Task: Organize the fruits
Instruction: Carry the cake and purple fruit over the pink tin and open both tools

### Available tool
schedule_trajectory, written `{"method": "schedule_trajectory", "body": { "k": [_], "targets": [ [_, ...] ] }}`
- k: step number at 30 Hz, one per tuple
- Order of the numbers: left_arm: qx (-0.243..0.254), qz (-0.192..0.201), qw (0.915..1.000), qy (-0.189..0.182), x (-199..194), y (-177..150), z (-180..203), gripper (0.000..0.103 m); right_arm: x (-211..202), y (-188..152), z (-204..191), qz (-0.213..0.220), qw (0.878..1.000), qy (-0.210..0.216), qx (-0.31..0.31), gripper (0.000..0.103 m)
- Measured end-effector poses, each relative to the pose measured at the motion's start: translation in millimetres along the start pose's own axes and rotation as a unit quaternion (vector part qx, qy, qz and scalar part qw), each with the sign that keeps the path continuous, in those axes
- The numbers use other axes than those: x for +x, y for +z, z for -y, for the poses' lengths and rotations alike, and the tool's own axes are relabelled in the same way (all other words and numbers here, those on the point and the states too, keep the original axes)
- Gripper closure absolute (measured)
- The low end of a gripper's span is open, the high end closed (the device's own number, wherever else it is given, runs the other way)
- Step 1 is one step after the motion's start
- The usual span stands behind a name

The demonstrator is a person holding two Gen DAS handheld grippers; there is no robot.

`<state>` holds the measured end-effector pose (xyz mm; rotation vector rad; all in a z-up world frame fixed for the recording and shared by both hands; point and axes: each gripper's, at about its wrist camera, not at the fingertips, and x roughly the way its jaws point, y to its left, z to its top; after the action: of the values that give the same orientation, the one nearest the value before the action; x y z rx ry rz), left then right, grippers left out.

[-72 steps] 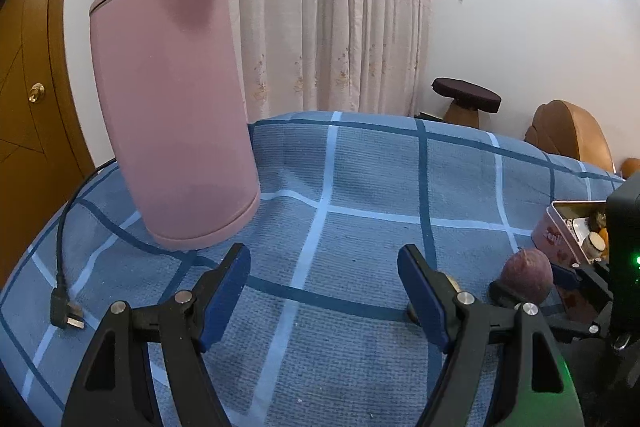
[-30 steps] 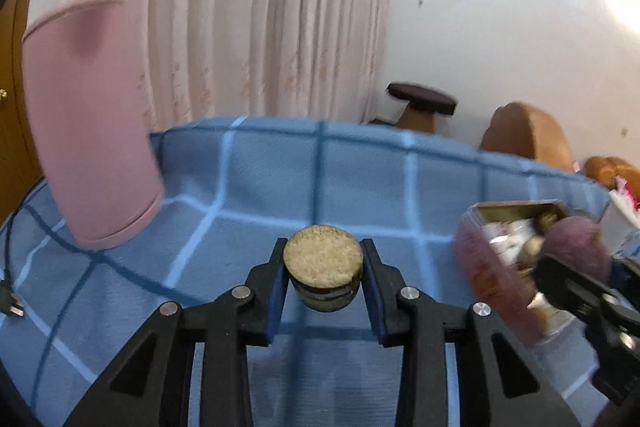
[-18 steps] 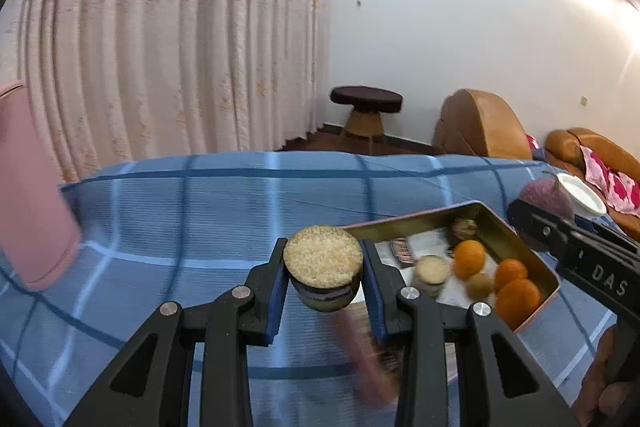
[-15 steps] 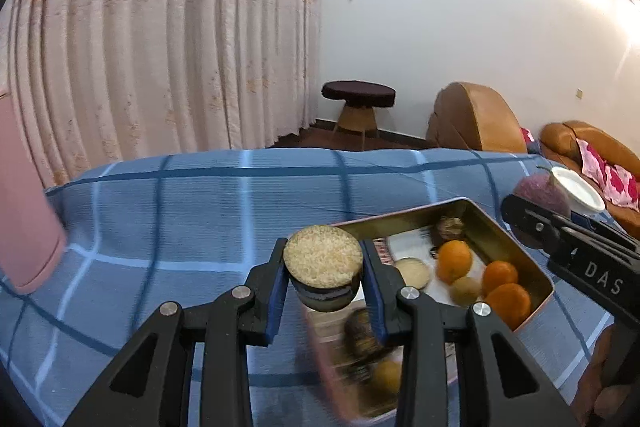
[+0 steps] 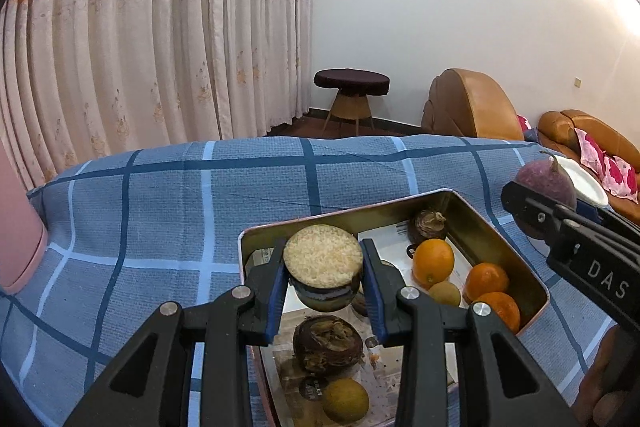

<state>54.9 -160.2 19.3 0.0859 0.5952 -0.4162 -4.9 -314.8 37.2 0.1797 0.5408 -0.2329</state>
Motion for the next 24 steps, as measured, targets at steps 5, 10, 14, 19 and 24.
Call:
{"method": "schedule_trajectory", "body": {
  "k": [5, 10, 14, 19, 24],
  "targets": [
    [0.002, -0.008, 1.0000, 0.003, 2.5, -0.5, 6.4, 0.067, -0.1, -0.2, -0.6, 0.000, 1.000, 0.002, -0.002, 0.052],
    [-0.003, -0.014, 0.9999, 0.001, 5.8, 2.0, 10.2, 0.067, -3.7, 2.7, 1.4, 0.008, 1.000, 0.003, -0.001, 0.052],
    [0.000, -0.013, 0.9999, -0.006, 6.4, 4.8, 17.9, 0.067, -5.6, 3.8, 2.5, 0.013, 1.000, -0.003, -0.004, 0.052],
    [-0.002, -0.015, 0.9997, -0.018, 7.7, 8.6, 24.0, 0.067, -5.7, 6.1, 7.7, 0.016, 1.000, -0.010, -0.001, 0.052],
    [-0.003, -0.023, 0.9997, 0.005, 14.5, 11.0, 20.3, 0.067, -0.1, 6.1, 9.8, 0.010, 1.000, -0.013, 0.002, 0.052]
  ]
}}
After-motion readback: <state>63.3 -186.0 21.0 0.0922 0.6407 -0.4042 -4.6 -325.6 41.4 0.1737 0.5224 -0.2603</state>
